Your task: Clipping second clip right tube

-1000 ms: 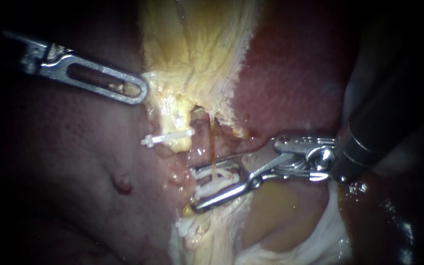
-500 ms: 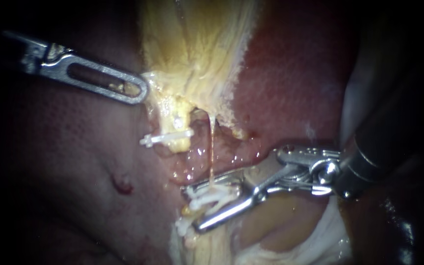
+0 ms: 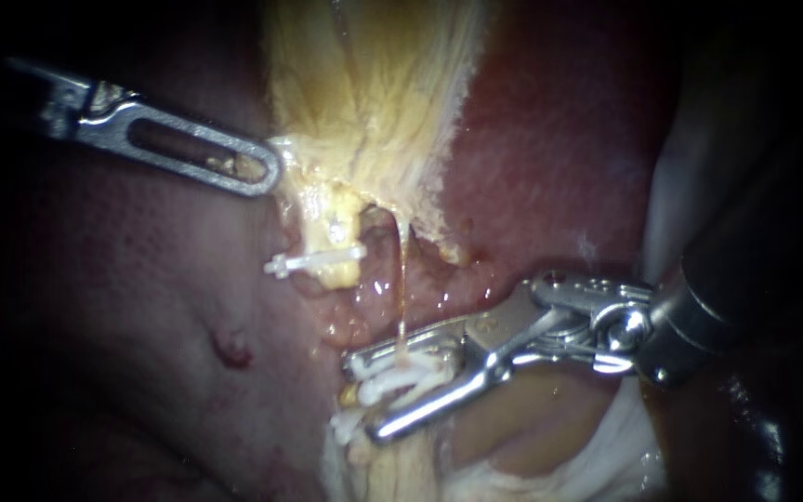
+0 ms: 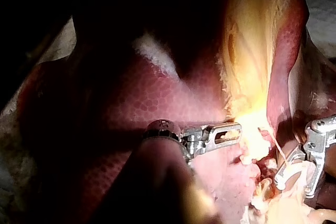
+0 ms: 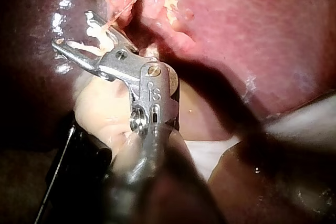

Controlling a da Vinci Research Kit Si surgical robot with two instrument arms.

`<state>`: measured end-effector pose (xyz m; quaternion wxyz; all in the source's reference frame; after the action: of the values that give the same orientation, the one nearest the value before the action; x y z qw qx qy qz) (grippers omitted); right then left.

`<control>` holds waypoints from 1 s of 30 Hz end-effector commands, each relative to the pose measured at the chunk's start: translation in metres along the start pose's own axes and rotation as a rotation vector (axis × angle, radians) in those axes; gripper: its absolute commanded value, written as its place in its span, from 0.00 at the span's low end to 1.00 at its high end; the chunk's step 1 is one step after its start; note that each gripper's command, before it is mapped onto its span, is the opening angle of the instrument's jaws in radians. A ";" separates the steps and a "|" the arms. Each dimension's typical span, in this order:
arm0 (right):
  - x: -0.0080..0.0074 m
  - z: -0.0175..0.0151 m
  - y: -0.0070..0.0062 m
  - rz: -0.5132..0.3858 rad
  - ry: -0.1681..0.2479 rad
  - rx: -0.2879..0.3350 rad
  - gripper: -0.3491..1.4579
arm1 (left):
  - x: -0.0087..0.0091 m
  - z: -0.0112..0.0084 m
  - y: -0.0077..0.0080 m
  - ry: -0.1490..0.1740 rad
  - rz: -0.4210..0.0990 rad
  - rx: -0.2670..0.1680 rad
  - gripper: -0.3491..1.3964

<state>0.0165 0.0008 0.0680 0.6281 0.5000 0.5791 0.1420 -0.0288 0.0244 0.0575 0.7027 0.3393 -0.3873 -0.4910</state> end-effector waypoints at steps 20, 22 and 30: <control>-0.0006 -0.0019 0.0002 0.024 -0.003 -0.005 0.00 | 0.0000 0.0001 0.0001 0.000 0.000 0.000 0.00; -0.0005 -0.0022 0.0003 0.026 -0.013 -0.008 0.00 | 0.0000 0.0001 0.0001 0.000 0.000 0.000 0.00; -0.0005 -0.0026 0.0002 0.029 -0.038 -0.018 0.00 | 0.0000 0.0000 0.0001 0.000 0.001 0.000 0.00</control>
<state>0.0141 0.0018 0.0689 0.6413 0.5055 0.5583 0.1469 -0.0288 0.0244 0.0576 0.7029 0.3391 -0.3872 -0.4909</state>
